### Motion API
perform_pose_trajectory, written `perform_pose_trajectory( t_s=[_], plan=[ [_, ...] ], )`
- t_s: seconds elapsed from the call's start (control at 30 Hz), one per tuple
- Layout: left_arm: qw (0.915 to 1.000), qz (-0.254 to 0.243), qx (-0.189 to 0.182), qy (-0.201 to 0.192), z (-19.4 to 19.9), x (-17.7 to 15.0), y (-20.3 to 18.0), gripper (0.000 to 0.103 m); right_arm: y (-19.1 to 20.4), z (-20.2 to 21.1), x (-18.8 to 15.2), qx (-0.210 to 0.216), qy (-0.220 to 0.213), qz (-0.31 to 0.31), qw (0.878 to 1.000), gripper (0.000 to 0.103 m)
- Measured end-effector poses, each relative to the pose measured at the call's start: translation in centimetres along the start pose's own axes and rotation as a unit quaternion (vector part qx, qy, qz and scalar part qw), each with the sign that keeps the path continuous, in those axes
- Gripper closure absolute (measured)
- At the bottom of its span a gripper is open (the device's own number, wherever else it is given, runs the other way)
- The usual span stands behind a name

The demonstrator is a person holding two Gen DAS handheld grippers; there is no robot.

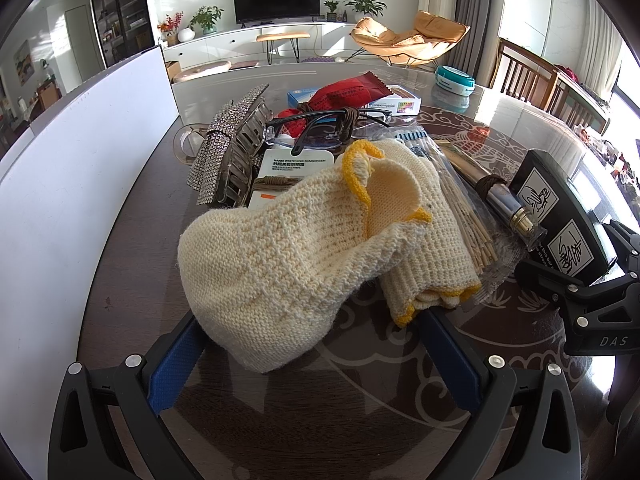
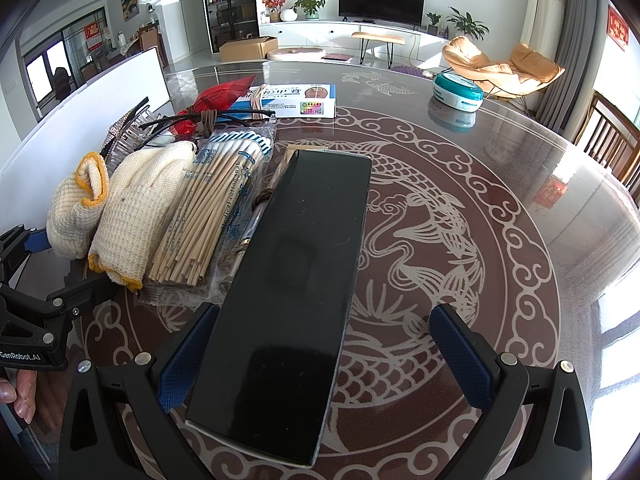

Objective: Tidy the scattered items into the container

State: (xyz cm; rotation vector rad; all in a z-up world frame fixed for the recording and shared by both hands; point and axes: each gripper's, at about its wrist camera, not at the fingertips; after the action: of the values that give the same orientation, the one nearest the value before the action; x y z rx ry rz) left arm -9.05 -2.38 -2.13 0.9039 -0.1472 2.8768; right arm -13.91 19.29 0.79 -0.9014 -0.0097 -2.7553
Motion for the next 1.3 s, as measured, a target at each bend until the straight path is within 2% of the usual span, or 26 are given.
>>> perform_pose_trajectory(
  t_s=[0.63,1.3],
  plan=[
    [1.0000,-0.005,-0.005,0.001,0.8,-1.2,0.6,0.000,0.0,0.0,0.0,0.000,0.000,0.000,1.000,0.000],
    [0.9999,0.009,0.006,-0.003,0.7,-1.4,0.8,0.000,0.0,0.0,0.0,-0.001,0.000,-0.001,1.000,0.000]
  ],
)
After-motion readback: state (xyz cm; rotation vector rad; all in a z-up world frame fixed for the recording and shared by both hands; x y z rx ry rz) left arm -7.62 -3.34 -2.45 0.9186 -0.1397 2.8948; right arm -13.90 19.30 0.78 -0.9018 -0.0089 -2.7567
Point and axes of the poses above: each gripper's, at about its wrist camera, not at the fingertips, and z roughly against the way its jaws point, y to its left, x to its top, and after that the axes turned 4 degrees about -x, right-handed
